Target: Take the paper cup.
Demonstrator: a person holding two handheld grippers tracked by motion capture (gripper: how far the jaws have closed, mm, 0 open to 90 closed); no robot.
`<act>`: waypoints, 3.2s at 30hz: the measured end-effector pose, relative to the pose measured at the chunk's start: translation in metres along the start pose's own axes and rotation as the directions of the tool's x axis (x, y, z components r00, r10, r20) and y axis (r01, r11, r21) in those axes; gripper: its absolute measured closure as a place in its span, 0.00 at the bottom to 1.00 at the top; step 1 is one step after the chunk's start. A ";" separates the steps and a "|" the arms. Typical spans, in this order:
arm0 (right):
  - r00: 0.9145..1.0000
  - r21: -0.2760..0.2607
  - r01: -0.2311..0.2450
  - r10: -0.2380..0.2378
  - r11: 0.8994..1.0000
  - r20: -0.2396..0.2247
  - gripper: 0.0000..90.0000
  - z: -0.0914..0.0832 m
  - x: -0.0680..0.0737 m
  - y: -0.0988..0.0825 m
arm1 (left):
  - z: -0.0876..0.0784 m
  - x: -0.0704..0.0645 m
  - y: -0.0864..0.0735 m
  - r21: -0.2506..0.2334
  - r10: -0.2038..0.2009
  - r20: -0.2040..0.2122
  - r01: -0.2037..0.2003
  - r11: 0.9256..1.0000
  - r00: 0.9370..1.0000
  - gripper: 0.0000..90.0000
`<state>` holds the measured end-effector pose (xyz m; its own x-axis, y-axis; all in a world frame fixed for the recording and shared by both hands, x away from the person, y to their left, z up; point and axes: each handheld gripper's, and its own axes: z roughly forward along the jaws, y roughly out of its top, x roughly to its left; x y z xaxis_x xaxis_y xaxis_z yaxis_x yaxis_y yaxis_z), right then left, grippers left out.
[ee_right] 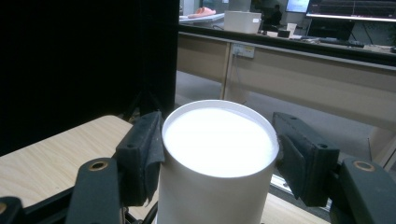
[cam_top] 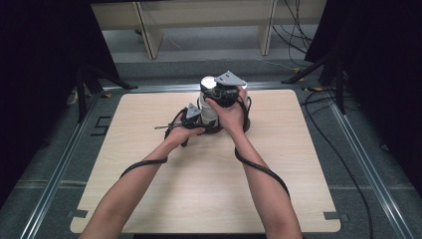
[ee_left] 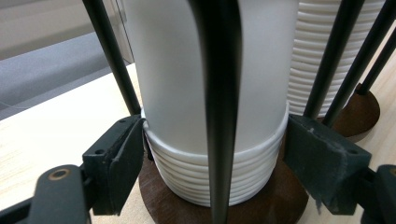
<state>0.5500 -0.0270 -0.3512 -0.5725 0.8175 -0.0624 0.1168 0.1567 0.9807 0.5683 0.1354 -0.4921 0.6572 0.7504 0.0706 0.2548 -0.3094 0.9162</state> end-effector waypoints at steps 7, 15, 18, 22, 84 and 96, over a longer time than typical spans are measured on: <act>1.000 -0.018 0.005 -0.005 1.000 0.001 0.41 -0.006 0.000 0.008 | -0.002 -0.001 0.000 0.000 0.001 0.004 -0.001 1.000 1.000 0.22; 1.000 -0.028 -0.008 0.008 1.000 -0.007 0.41 -0.011 0.001 0.015 | -0.004 -0.003 0.002 -0.010 -0.010 0.003 0.011 1.000 1.000 0.20; 1.000 -0.030 -0.006 0.005 1.000 -0.007 0.41 -0.013 0.000 0.016 | -0.005 -0.003 0.002 0.001 0.005 -0.003 -0.005 1.000 1.000 0.18; 1.000 -0.041 0.007 -0.007 0.999 -0.004 0.41 -0.016 -0.001 0.019 | -0.008 -0.004 0.003 0.010 0.018 -0.009 -0.018 1.000 1.000 0.15; 0.992 -0.058 -0.036 0.029 0.998 -0.121 0.41 -0.116 0.025 -0.014 | -0.156 -0.058 -0.033 -0.179 0.080 0.060 -0.068 0.982 0.995 0.01; 0.985 -0.035 -0.098 0.092 0.995 -0.147 0.41 -0.126 0.024 -0.038 | -0.164 -0.067 -0.046 -0.188 0.072 0.075 -0.057 0.981 0.995 0.01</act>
<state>0.4294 -0.0833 -0.3663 -0.6722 0.7383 0.0559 0.1438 0.0562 0.9880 0.3962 0.1957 -0.4741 0.7252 0.6802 0.1067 0.0793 -0.2365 0.9684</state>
